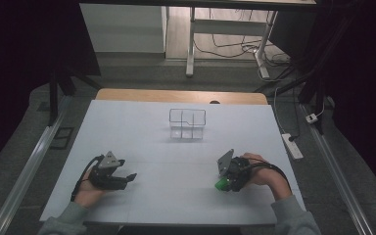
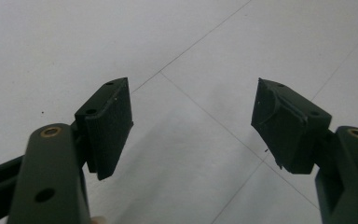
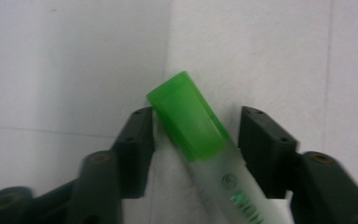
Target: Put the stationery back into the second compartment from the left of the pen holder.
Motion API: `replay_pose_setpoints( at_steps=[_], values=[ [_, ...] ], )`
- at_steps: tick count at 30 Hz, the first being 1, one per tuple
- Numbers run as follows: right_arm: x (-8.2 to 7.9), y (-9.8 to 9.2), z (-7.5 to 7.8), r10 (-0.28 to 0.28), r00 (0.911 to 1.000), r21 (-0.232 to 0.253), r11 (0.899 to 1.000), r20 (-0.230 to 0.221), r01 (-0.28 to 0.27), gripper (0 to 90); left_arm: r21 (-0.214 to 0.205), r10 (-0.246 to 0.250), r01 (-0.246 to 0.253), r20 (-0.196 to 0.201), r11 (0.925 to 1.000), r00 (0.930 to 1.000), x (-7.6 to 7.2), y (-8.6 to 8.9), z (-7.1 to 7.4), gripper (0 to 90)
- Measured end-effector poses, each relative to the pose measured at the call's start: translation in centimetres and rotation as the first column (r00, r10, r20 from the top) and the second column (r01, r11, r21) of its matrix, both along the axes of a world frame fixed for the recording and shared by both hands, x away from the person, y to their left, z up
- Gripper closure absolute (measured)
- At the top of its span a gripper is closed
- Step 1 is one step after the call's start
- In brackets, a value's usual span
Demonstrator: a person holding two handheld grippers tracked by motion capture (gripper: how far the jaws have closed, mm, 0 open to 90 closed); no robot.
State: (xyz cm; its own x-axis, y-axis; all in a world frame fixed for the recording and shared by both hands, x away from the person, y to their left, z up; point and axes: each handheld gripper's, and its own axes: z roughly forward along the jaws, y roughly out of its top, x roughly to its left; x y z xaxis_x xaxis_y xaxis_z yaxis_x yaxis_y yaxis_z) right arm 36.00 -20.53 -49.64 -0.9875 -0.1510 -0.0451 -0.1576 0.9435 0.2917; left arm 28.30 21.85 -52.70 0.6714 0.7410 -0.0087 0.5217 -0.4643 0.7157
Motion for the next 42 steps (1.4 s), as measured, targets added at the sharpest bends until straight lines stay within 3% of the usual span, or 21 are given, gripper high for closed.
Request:
replay_pose_setpoints(
  at_steps=[7, 13, 15, 19, 23, 25, 27, 28, 31, 32, 33, 35, 36, 37, 38, 39, 42],
  values=[
    [-0.3, -0.1, 0.0, 0.017, 0.9993, 0.003, 1.000, -0.032, -0.017, 65.7, 0.002, -0.001, 0.001, 0.001, 1.0000, 1.0000, 0.0, 0.0, 0.0, 28.0],
    [-0.3, -0.2, 0.1, -0.003, 0.9995, 0.008, 1.000, -0.030, 0.004, 66.2, 0.001, 0.002, -0.002, 0.001, 1.0000, 1.0000, 0.0, 0.0, 0.0, 28.0],
    [-0.2, -0.2, 0.5, -0.044, 0.9987, 0.030, 0.999, -0.024, 0.045, 66.3, 0.001, 0.002, -0.002, 0.001, 1.0000, 1.0000, 0.0, 0.0, 0.0, 28.0],
    [0.1, -0.6, 1.8, -0.089, 0.9960, 0.129, 0.988, -0.009, 0.089, 66.3, 0.000, 0.006, -0.006, 0.004, 1.0000, 1.0000, -0.1, 0.1, 0.0, 28.0],
    [0.5, -1.0, 2.7, -0.153, 0.9883, 0.201, 0.968, -0.001, 0.150, 66.3, 0.001, 0.005, -0.005, 0.005, 1.0000, 1.0000, -0.1, 0.1, 0.0, 28.0],
    [0.6, -1.2, 2.9, -0.193, 0.9812, 0.236, 0.953, -0.005, 0.189, 66.3, 0.001, 0.006, -0.006, 0.004, 1.0000, 1.0000, -0.1, 0.1, 0.0, 28.0],
    [0.8, -1.3, 3.1, -0.208, 0.9780, 0.245, 0.948, 0.001, 0.202, 66.3, 0.001, 0.006, -0.006, 0.004, 1.0000, 1.0000, -0.1, 0.1, 0.0, 28.0],
    [0.9, -1.5, 3.4, -0.239, 0.9710, 0.265, 0.937, 0.007, 0.229, 66.3, 0.000, 0.007, -0.007, 0.003, 1.0000, 1.0000, -0.1, 0.1, 0.0, 28.0],
    [1.0, -1.7, 3.9, -0.271, 0.9627, 0.313, 0.914, -0.007, 0.259, 66.3, 0.001, 0.007, -0.007, 0.003, 1.0000, 1.0000, 0.0, 0.1, 0.0, 28.0],
    [1.1, -1.7, 4.0, -0.280, 0.9598, 0.323, 0.907, -0.010, 0.268, 66.3, 0.001, 0.007, -0.007, 0.003, 1.0000, 1.0000, 0.0, 0.1, 0.0, 28.0],
    [1.1, -1.7, 4.0, -0.280, 0.9598, 0.323, 0.907, -0.010, 0.268, 66.3, 0.000, 0.008, -0.008, 0.004, 1.0000, 1.0000, -0.1, 0.1, 0.0, 28.0],
    [1.3, -1.9, 4.4, -0.321, 0.9469, 0.358, 0.882, -0.018, 0.306, 66.3, 0.001, 0.008, -0.008, 0.004, 1.0000, 1.0000, -0.1, 0.1, 0.0, 28.0],
    [1.4, -1.9, 4.5, -0.336, 0.9414, 0.367, 0.873, -0.023, 0.321, 66.3, 0.001, 0.008, -0.008, 0.004, 1.0000, 1.0000, -0.1, 0.1, 0.0, 28.0],
    [1.4, -1.9, 4.5, -0.336, 0.9414, 0.367, 0.873, -0.023, 0.321, 66.3, 0.001, 0.008, -0.008, 0.004, 1.0000, 1.0000, -0.1, 0.1, 0.0, 28.0],
    [1.5, -2.0, 4.7, -0.366, 0.9301, 0.387, 0.854, -0.029, 0.348, 66.3, 0.003, 0.008, -0.008, 0.005, 1.0000, 1.0000, -0.1, 0.1, 0.0, 28.0],
    [1.5, -2.0, 4.7, -0.366, 0.9301, 0.387, 0.854, -0.029, 0.348, 66.3, 0.003, 0.008, -0.008, 0.005, 1.0000, 1.0000, -0.1, 0.1, 0.0, 28.0],
    [1.6, -2.1, 5.1, -0.412, 0.9103, 0.418, 0.821, -0.036, 0.388, 66.3, 0.003, 0.008, -0.008, 0.004, 1.0000, 1.0000, -0.1, 0.1, 0.0, 28.0]
  ],
)
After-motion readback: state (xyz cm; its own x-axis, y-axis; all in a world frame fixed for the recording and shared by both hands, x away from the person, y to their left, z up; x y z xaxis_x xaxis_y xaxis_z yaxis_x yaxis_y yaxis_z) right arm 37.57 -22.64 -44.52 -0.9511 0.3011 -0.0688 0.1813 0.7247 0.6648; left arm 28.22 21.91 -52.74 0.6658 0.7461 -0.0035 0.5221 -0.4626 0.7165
